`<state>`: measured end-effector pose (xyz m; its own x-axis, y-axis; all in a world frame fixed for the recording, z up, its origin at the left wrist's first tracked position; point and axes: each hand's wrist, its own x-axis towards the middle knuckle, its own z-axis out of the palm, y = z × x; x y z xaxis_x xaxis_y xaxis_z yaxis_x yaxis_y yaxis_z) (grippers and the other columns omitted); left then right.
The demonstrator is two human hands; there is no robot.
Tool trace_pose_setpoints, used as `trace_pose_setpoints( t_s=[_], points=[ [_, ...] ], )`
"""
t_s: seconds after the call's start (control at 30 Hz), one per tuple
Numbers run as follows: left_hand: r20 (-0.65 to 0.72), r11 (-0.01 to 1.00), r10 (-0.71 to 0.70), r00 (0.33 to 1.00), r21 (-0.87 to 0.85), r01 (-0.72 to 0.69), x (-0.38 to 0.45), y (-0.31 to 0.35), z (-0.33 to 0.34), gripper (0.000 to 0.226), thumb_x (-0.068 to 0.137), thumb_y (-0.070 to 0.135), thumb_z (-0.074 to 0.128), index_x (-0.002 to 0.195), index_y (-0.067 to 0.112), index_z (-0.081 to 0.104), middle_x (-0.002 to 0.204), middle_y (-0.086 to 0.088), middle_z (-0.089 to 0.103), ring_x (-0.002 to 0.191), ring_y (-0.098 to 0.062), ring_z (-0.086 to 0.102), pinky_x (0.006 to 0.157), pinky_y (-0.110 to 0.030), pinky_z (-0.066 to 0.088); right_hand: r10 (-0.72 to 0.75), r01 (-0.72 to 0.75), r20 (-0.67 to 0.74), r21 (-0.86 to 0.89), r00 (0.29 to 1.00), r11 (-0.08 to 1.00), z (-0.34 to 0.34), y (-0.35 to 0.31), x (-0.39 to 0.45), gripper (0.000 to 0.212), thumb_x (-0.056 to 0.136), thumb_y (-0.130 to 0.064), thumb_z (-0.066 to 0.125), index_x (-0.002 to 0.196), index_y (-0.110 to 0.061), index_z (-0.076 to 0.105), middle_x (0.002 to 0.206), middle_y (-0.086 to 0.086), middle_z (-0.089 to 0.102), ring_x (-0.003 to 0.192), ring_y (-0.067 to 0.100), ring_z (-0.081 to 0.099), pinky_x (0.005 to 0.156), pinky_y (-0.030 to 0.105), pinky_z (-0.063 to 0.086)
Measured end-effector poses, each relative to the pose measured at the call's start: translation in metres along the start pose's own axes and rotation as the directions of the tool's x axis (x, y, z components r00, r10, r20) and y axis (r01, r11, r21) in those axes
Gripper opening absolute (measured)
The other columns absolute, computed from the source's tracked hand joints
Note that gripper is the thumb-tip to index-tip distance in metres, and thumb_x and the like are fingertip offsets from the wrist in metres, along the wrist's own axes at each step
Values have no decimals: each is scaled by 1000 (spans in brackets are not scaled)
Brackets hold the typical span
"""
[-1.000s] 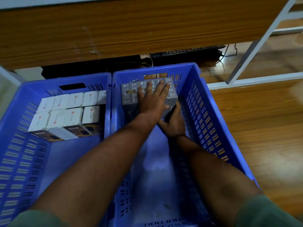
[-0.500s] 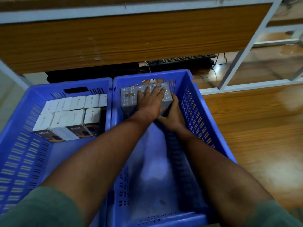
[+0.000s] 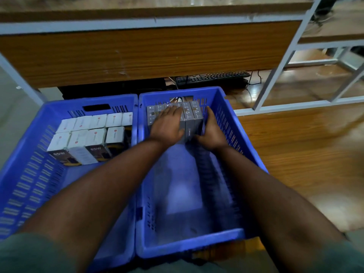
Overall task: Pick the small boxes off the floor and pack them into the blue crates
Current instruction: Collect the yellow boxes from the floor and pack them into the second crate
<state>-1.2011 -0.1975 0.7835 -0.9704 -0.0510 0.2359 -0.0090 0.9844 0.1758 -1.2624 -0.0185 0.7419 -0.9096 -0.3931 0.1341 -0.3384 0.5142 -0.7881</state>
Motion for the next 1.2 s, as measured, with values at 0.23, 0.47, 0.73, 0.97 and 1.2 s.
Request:
trace_pose_setpoints(
  t_s=[0.23,0.47,0.73,0.97,1.2],
  points=[
    [-32,997,38,999,-72,-40,-36,-2,-33,43,87,33,66,125,12,60,126,-10,62,118,-32,57,98,-41,47,31,-60,-126,-232,992,971,-9,-51,-47,63,87,-27,73,144,-11,51,143,10,58,132,27,55,107,36,44],
    [-77,940,226,971,-245,-238,-99,7,-88,32,89,34,61,118,20,65,116,-6,67,109,-30,63,88,-46,54,22,-144,-408,-271,913,952,-18,-148,-148,30,87,-38,65,110,-22,74,104,-5,77,97,16,71,86,34,56],
    [-173,658,560,810,-501,-562,-243,73,-121,22,84,25,56,102,21,68,91,1,66,90,-22,63,80,-40,52,91,-228,-865,-28,493,973,13,-219,-374,8,89,-26,65,90,-27,73,76,-15,69,65,-8,60,69,19,51],
    [-83,378,848,524,-598,-706,-420,134,-125,25,87,30,57,104,16,68,94,-5,69,89,-24,66,78,-39,54,223,-371,-943,121,246,921,72,-245,-601,9,92,-26,64,94,-30,73,86,-9,73,82,10,71,77,41,60],
    [68,162,983,169,-752,-639,-654,108,-88,21,91,26,61,108,20,69,100,2,68,89,-16,65,77,-33,55,400,-431,-916,376,-36,820,233,-273,-820,10,95,-26,64,99,-29,73,96,3,73,88,19,70,80,45,59]
  ],
)
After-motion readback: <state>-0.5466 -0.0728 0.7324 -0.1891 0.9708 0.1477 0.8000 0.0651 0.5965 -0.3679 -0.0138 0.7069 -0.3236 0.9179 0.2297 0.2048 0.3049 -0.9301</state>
